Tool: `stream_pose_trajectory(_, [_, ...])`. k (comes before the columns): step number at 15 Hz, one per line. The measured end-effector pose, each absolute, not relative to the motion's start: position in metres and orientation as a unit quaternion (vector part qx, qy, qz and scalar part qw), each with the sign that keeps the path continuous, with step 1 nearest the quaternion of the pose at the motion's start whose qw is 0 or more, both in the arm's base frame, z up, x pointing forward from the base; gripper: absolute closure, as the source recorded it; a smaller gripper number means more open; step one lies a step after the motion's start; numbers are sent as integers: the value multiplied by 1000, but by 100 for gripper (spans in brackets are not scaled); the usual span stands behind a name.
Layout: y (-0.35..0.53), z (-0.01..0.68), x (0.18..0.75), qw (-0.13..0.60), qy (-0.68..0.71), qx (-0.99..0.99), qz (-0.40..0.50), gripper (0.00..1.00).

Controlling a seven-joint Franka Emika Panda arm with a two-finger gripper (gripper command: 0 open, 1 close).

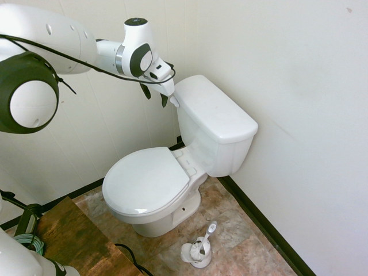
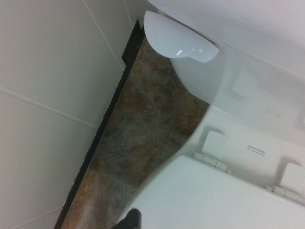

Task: Flush the toilet

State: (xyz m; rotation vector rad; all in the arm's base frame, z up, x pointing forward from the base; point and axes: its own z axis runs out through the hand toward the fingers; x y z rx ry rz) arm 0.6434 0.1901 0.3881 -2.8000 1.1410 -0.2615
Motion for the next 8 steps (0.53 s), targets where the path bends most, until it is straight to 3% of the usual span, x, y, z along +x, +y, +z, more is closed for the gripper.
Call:
stream_pose_trajectory(7, [215, 350, 711, 47, 375, -922, -88, 0])
stream_pose_trajectory(8, [217, 344, 721, 45, 376, -921, -91, 100])
